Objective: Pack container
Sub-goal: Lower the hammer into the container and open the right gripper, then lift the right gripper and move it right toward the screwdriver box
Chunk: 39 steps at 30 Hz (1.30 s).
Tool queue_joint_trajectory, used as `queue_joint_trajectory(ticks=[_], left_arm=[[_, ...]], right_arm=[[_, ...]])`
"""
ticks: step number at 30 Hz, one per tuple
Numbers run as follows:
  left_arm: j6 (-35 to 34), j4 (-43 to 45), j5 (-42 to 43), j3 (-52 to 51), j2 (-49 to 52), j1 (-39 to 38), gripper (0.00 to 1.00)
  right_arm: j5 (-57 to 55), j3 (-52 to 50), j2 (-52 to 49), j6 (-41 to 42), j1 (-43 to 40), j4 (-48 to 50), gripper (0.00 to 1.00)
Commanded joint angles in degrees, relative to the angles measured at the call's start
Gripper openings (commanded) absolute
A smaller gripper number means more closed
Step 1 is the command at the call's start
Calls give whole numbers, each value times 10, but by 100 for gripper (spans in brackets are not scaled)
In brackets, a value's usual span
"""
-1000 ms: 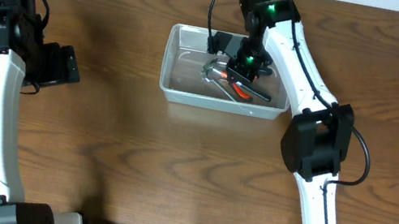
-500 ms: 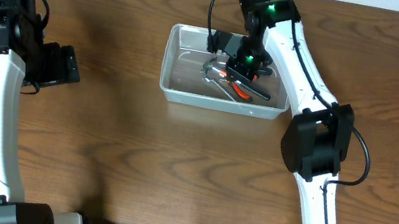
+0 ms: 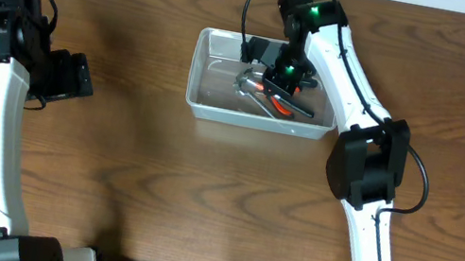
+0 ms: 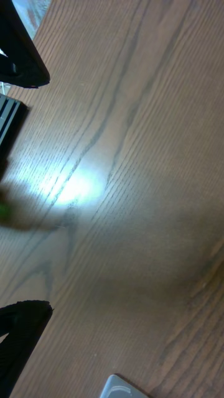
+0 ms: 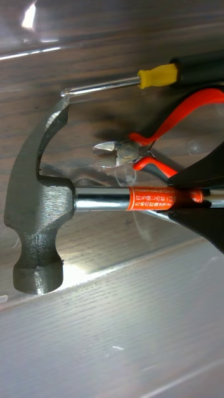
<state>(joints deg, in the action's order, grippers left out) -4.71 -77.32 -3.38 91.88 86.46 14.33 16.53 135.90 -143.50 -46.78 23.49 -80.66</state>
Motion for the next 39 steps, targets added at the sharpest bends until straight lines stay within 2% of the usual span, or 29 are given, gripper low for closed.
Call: queue_joint_trajectory(ticks=[1, 14, 19, 23, 27, 32, 35, 39], left_arm=[[-3, -1, -1, 13, -5, 2, 98], [-3, -3, -1, 13, -5, 2, 98], [-3, -3, -1, 13, -5, 2, 98], [-3, -3, -1, 13, -5, 2, 98], [-3, -3, -1, 13, -5, 2, 98], [-3, -2, -1, 13, -5, 2, 98], [-3, -2, -1, 13, -5, 2, 98], [-3, -2, -1, 13, -5, 2, 98]], right_arm=[[13, -3, -10, 5, 5, 2, 2], [12, -3, -35, 15, 5, 2, 1], [12, -3, -38, 16, 5, 2, 2], [12, -3, -38, 16, 5, 2, 7], [10, -3, -38, 20, 5, 4, 16], [3, -3, -38, 25, 5, 10, 34], [4, -2, -37, 33, 5, 10, 36], [5, 16, -33, 66, 5, 9, 51]])
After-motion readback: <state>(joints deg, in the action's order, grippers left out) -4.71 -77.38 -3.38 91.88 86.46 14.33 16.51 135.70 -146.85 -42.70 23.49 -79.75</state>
